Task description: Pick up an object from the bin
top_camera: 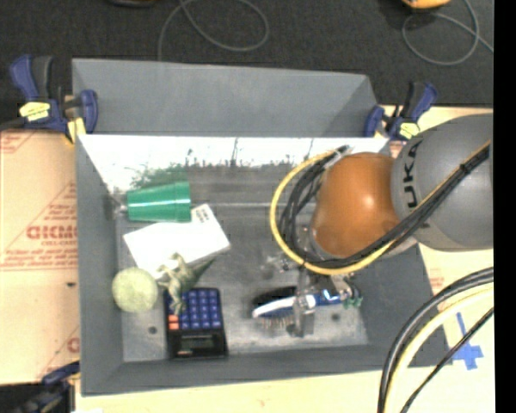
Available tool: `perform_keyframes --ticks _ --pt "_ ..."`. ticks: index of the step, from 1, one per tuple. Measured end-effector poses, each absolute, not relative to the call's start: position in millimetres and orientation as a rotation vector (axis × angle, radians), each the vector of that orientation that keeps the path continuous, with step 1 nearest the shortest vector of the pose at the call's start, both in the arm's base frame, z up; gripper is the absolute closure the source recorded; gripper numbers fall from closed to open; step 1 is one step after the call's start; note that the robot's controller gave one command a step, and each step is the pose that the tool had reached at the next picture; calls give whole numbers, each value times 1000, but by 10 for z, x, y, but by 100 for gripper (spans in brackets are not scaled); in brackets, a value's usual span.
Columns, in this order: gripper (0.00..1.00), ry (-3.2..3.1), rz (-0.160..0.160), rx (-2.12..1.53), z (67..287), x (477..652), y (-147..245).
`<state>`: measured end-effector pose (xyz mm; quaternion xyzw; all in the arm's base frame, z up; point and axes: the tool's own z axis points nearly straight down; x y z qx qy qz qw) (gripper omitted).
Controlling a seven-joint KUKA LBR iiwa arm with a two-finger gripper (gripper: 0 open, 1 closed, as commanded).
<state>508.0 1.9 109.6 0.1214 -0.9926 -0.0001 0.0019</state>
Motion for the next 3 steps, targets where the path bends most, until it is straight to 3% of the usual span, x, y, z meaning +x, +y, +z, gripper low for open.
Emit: perform_keyframes --ticks 1,2,3 --pt "0 -3124 2 389 1450 5122 13" --pt "0 -3118 -3 335 673 5067 -179" --pt "100 -3045 0 779 699 5424 -486"
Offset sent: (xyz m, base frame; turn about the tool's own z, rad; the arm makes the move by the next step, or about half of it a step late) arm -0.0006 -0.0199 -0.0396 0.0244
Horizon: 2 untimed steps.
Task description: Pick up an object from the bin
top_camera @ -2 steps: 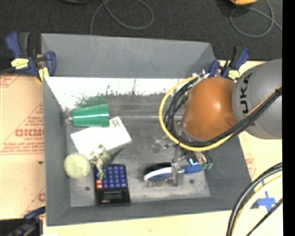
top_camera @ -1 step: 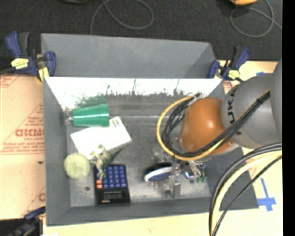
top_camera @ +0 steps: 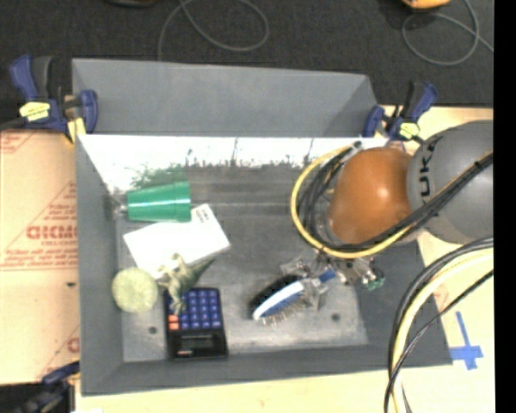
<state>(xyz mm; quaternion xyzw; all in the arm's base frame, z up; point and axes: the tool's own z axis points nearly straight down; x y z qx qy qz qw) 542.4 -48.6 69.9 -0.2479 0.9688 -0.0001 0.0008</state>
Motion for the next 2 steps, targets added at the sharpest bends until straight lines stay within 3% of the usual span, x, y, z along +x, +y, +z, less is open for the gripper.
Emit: perform_keyframes --ticks 2 --pt "100 3044 1 -778 727 5415 -485"
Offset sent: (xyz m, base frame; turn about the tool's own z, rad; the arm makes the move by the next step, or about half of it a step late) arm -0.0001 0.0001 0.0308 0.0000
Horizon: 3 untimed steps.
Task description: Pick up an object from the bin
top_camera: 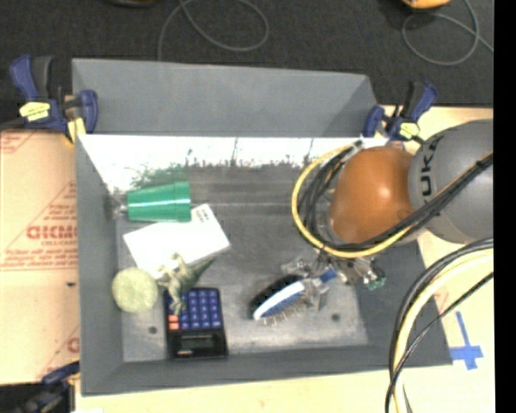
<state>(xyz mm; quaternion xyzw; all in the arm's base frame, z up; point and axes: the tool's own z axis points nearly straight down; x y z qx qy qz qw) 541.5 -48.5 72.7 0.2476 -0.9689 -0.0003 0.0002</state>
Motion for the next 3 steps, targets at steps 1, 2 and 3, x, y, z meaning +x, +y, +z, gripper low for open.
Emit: perform_keyframes --ticks 1,2,3 --pt "100 -3037 -5 774 864 5398 -484" --pt "100 -3038 -4 773 1103 5399 -484" --pt "100 -3045 0 774 1307 5419 -486"
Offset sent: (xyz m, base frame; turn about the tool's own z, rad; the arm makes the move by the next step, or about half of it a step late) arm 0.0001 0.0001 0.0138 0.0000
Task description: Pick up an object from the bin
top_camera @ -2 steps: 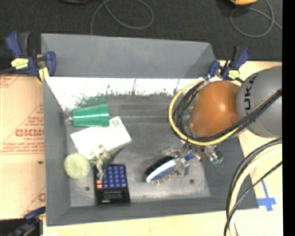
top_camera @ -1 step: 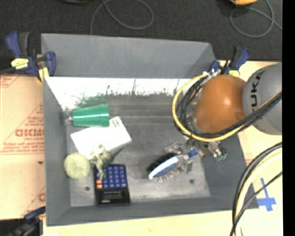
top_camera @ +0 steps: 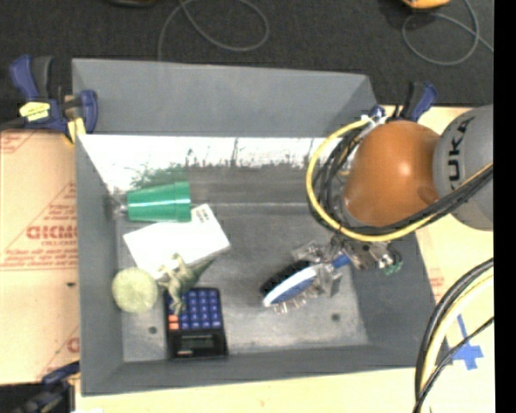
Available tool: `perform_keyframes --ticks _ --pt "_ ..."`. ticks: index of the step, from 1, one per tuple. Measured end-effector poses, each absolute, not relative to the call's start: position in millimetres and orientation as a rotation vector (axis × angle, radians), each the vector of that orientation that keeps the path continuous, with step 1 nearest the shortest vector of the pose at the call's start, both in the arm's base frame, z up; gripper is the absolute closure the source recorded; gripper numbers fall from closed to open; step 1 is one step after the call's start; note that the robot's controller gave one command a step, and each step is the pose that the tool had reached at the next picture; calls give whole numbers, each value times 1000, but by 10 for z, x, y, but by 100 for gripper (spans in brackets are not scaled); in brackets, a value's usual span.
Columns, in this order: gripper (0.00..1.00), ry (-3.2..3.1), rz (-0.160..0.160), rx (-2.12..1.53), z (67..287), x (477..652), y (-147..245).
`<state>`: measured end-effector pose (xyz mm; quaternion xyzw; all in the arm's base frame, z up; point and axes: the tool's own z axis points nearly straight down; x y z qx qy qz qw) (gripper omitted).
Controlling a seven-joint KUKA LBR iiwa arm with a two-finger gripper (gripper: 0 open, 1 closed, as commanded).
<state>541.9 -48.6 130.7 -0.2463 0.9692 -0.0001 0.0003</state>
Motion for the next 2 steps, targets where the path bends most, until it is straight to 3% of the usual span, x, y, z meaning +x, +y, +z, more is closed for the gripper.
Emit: perform_keyframes --ticks 2 --pt "100 3041 -3 -768 1447 5428 -491"
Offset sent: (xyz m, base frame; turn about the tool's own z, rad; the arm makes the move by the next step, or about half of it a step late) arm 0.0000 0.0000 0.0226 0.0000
